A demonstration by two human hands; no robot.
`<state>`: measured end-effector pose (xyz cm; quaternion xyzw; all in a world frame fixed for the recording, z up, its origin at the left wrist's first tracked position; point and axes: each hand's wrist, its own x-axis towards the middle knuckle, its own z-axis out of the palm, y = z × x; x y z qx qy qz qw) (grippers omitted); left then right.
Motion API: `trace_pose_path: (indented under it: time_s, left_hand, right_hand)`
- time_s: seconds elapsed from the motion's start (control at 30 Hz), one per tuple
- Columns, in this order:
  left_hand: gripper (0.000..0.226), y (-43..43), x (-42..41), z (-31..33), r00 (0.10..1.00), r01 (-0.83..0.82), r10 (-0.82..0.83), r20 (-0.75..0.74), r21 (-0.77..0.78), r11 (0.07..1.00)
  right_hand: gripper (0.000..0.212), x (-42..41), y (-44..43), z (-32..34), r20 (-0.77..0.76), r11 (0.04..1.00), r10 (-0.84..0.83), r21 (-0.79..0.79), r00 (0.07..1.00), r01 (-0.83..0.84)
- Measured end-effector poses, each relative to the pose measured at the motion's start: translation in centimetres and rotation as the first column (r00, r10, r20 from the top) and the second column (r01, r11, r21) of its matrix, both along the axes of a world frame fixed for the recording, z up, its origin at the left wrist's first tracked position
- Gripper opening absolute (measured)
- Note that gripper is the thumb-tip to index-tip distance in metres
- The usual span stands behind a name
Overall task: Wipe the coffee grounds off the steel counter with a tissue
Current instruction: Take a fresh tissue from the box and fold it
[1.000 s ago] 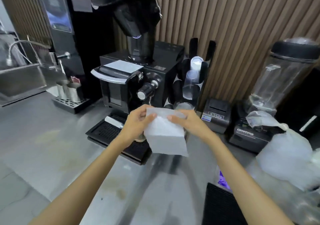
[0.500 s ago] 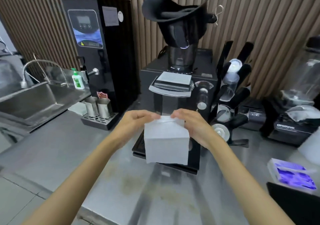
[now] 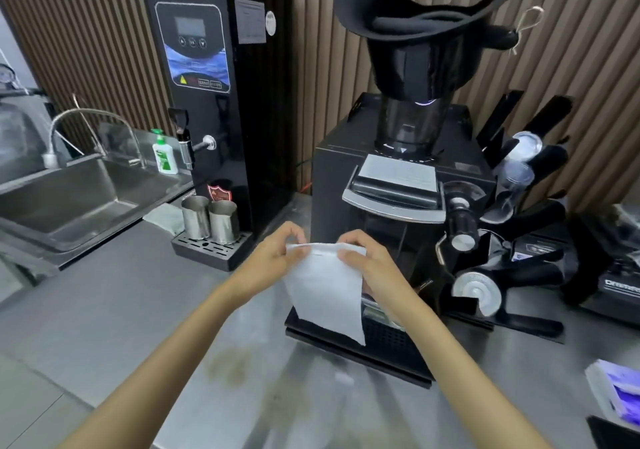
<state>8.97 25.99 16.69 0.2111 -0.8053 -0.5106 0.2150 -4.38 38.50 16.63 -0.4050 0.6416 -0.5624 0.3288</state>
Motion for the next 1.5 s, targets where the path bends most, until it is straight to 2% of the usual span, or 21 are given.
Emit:
trace_pose_path:
  time_s: [0.13, 0.2, 0.27, 0.37, 0.43, 0.53, 0.57, 0.63, 0.73, 0.77, 0.9, 1.0, 1.1, 1.2, 1.33, 1.43, 1.5]
  left_hand:
    - [0.005, -3.0, 0.6, 0.3, 0.986, 0.131, -0.091, -0.141, 0.311, 0.941]
    - [0.007, -4.4, 0.8, 0.4, 0.982, 0.172, -0.130, -0.139, 0.363, 0.916]
    - [0.005, -6.1, 1.1, 0.4, 0.977, 0.207, -0.169, -0.128, 0.407, 0.889]
    - [0.013, -9.2, 0.8, 0.4, 0.965, 0.264, -0.246, -0.096, 0.364, 0.893]
    - [0.009, -11.6, 0.2, 0.2, 0.976, 0.220, -0.212, -0.058, 0.279, 0.935]
    - [0.025, -15.0, -1.0, -0.1, 0.979, 0.205, -0.194, -0.070, 0.252, 0.946]
    - [0.029, -16.1, -1.3, 0.0, 0.979, 0.205, -0.198, -0.054, 0.224, 0.953]
    - [0.024, -18.5, -1.4, 0.4, 0.976, 0.215, -0.215, -0.023, 0.203, 0.955]
    - [0.006, -21.6, -1.4, 0.5, 0.963, 0.261, -0.268, 0.018, 0.164, 0.951]
    - [0.007, -22.5, -1.4, 0.5, 0.955, 0.288, -0.296, 0.032, 0.151, 0.946]
    - [0.014, -24.9, -1.6, -0.3, 0.901, 0.409, -0.433, 0.014, 0.299, 0.862]
    - [0.011, -25.5, -1.8, -0.9, 0.878, 0.455, -0.473, -0.078, 0.441, 0.774]
    - [0.015, -25.5, -2.1, -1.5, 0.850, 0.500, -0.513, -0.117, 0.486, 0.717]
    - [0.018, -25.4, -2.0, -1.4, 0.850, 0.502, -0.517, -0.106, 0.460, 0.732]
    - [0.019, -25.6, -1.3, -0.2, 0.822, 0.545, -0.561, -0.099, 0.423, 0.724]
    - [0.016, -25.6, -1.3, 0.4, 0.867, 0.496, -0.497, -0.028, 0.115, 0.860]
    - [0.028, -25.6, -1.5, 0.4, 0.883, 0.469, -0.470, -0.008, -0.045, 0.882]
  right_hand:
    - [0.013, -0.3, -2.6, 0.1, 0.258, 0.998, 0.059, -0.052, 0.964, -0.047]
    - [0.007, -0.5, -3.8, 0.0, 0.298, 0.995, 0.103, -0.032, 0.949, -0.098]
    - [0.014, -0.6, -5.0, -0.1, 0.288, 0.991, 0.127, -0.007, 0.949, -0.131]
    - [0.025, -0.4, -7.2, -0.6, 0.235, 0.995, 0.094, 0.006, 0.967, -0.098]
    - [0.015, 0.1, -8.8, -1.2, 0.165, 0.998, 0.047, -0.042, 0.985, -0.041]
    - [0.028, 0.8, -11.7, -1.9, 0.107, 0.995, -0.081, -0.042, 0.991, 0.086]
    - [0.026, 1.1, -12.8, -2.0, 0.095, 0.990, -0.133, -0.026, 0.987, 0.136]
    - [0.015, 1.8, -15.0, -2.1, 0.107, 0.975, -0.221, -0.010, 0.969, 0.223]
    - [0.012, 2.9, -17.8, -2.1, 0.111, 0.953, -0.292, -0.049, 0.950, 0.298]
    - [0.009, 3.4, -18.5, -1.9, 0.109, 0.943, -0.316, -0.072, 0.943, 0.324]
    - [0.019, 4.6, -20.1, -2.0, 0.117, 0.890, -0.410, -0.163, 0.904, 0.425]
    - [0.015, 5.0, -20.1, -2.3, 0.127, 0.885, -0.405, -0.194, 0.905, 0.423]
    - [0.010, 4.8, -19.5, -1.9, 0.160, 0.906, -0.363, -0.171, 0.918, 0.388]
    - [0.006, 4.2, -18.9, -1.6, 0.246, 0.939, -0.277, -0.135, 0.929, 0.316]
    - [0.013, 3.7, -18.5, -1.6, 0.355, 0.960, -0.198, -0.117, 0.914, 0.254]
    - [0.017, 3.4, -18.7, -1.9, 0.375, 0.959, -0.206, -0.106, 0.904, 0.263]
    - [0.007, 3.2, -19.1, -2.2, 0.292, 0.953, -0.256, -0.080, 0.921, 0.291]
